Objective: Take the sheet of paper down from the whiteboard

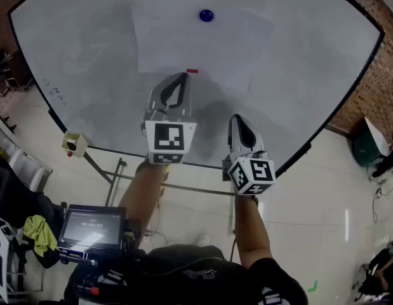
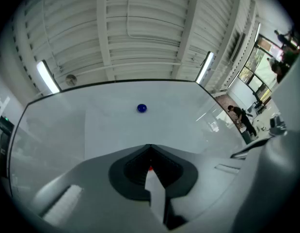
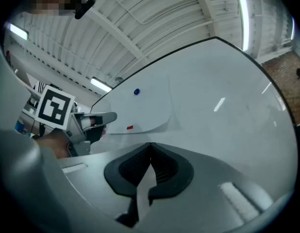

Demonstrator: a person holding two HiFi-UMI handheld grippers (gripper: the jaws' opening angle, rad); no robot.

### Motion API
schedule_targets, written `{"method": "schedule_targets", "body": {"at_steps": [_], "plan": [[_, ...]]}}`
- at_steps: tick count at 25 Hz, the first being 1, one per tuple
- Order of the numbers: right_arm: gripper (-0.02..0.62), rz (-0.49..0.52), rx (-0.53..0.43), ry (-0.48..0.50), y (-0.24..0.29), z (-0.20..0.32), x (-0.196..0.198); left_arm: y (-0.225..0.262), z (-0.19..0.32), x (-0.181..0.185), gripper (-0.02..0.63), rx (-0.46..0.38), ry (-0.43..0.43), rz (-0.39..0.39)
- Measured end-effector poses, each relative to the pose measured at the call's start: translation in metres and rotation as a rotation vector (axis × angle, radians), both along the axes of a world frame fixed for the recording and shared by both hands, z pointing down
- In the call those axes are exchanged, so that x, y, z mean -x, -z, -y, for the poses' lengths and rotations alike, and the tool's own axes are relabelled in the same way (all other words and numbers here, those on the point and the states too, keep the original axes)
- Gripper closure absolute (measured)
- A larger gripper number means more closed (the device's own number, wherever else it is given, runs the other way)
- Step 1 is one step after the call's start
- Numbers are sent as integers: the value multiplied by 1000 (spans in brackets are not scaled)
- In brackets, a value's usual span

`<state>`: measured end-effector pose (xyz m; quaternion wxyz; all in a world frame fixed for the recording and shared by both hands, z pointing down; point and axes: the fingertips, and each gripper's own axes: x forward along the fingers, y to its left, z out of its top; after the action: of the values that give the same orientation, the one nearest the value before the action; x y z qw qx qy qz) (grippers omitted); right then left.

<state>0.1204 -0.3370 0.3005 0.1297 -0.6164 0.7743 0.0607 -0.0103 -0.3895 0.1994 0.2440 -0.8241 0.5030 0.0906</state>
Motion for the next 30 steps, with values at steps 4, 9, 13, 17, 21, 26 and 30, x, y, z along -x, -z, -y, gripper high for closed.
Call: {"method": "schedule_targets", "body": {"at_steps": [4,9,13,17,21,26,30], "plan": [[548,10,-12,-3,14,4,-1,45,2,-1,606,-66,33,11],[422,242,18,269,27,17,-36,75,18,-37,510,-74,77,55],[411,330,0,360,44,23,-40,93,20,-43,465,-129,120,88],[410,372,17,394,45,33,-35,102,26,-39,419,-136,135,93],[413,416,41,421,40,44,-26,100,43,-37,413,-110,107,104],[419,444,54,460,39,63,1,100,61,-18,408,-94,93,85],[420,457,40,483,50,53,-5,109,49,-31,408,-95,40,66]]}}
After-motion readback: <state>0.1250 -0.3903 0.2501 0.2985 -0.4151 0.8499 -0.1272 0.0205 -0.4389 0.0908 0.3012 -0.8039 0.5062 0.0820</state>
